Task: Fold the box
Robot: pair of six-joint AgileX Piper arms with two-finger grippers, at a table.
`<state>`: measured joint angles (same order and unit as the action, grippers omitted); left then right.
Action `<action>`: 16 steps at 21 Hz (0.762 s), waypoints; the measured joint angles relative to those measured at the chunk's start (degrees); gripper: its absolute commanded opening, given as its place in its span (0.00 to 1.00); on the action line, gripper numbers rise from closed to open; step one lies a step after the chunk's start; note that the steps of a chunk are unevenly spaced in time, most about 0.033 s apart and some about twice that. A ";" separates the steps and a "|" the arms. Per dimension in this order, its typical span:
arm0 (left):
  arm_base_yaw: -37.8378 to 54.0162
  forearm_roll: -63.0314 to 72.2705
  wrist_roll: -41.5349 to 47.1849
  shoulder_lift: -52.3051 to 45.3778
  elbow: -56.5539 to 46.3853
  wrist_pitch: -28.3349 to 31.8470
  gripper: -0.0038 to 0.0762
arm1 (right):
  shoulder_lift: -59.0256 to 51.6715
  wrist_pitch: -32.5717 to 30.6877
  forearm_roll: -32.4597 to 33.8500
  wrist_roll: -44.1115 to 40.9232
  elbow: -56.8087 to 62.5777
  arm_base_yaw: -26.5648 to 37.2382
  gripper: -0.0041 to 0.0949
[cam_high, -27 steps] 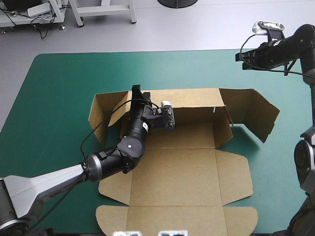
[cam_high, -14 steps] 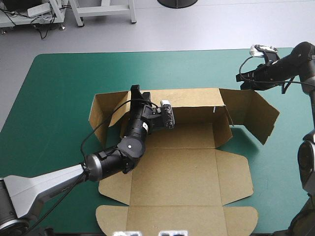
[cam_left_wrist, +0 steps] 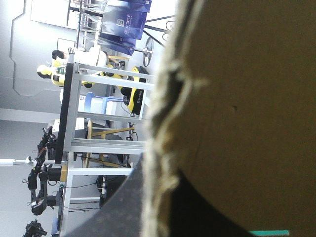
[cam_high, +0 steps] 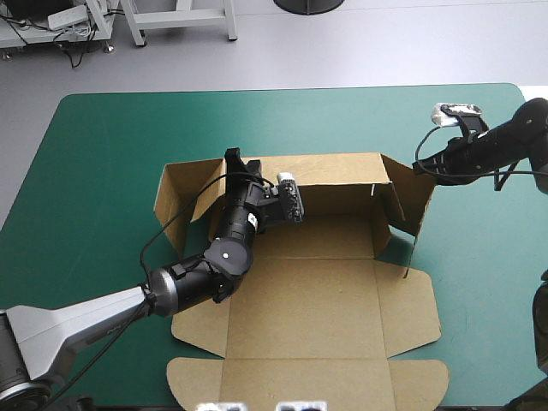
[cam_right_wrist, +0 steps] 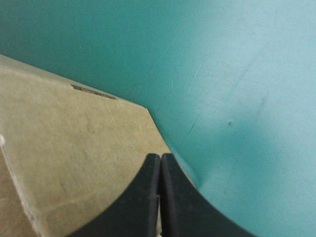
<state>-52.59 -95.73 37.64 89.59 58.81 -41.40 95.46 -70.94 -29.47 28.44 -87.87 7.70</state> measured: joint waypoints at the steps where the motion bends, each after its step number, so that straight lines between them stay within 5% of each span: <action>1: 0.00 0.00 0.06 0.00 0.00 -0.05 0.04 | -0.46 0.00 -0.09 0.29 0.59 0.17 0.02; 7: 0.00 -0.10 2.21 0.00 0.00 -0.05 0.04 | -9.55 1.46 -8.33 12.57 14.00 1.49 0.02; 11: 0.00 -0.22 2.53 0.00 0.00 -0.15 0.04 | -14.12 15.23 -24.20 28.65 32.27 1.49 0.02; 14: 0.00 -0.22 2.58 0.00 0.00 -0.15 0.04 | -15.31 20.29 -28.07 35.89 38.83 1.49 0.04; 16: 0.00 -0.22 2.58 0.00 0.00 -0.17 0.04 | -15.94 23.51 -28.07 38.55 40.70 1.49 0.18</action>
<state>-52.59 -95.95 40.22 89.59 58.81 -41.57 79.52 -47.43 -57.54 67.00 -47.17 9.19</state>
